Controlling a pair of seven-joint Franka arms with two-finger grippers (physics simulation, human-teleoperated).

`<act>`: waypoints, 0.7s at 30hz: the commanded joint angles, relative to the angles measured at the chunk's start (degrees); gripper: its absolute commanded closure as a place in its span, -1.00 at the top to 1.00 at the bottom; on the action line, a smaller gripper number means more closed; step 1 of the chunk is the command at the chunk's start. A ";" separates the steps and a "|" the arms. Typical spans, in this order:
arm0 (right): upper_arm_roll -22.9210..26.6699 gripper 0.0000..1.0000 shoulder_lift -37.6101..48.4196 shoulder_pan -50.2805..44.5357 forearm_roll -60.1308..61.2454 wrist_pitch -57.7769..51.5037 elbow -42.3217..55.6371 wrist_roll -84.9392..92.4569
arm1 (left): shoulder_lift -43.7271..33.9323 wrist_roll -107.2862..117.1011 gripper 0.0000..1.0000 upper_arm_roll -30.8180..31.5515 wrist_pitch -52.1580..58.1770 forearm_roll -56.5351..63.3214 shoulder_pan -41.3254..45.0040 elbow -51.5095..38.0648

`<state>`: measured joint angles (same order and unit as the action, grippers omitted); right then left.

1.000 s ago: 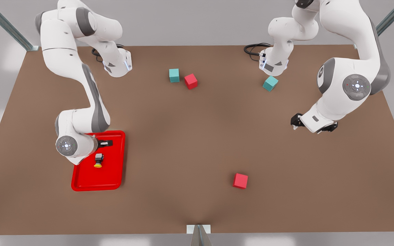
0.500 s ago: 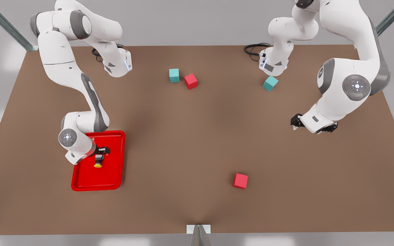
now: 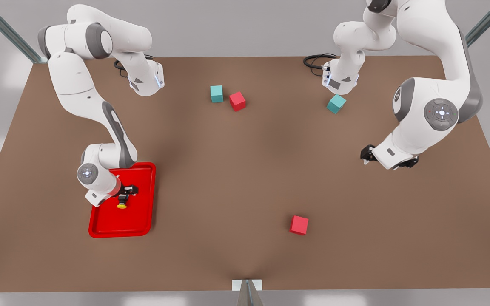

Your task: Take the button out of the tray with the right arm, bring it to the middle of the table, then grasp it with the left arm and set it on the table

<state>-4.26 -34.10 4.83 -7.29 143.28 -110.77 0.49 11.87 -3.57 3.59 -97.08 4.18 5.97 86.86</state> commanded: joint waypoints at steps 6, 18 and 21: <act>0.13 1.00 -0.44 0.62 0.17 2.44 0.03 -4.27 | -0.01 -0.12 1.00 0.01 -0.39 0.04 0.01 -0.03; 0.13 -0.22 -0.53 0.53 0.17 2.00 0.03 -2.87 | 0.52 -0.12 1.00 0.01 -0.83 0.04 -0.08 -0.03; 0.04 -0.23 -0.35 0.27 0.00 1.83 0.12 -2.87 | 0.52 -0.12 1.00 0.01 -0.91 -0.05 -0.08 -0.03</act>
<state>-4.21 -34.54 5.08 -6.42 145.37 -110.72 -0.81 12.45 -3.68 3.59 -97.81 4.17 5.89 86.86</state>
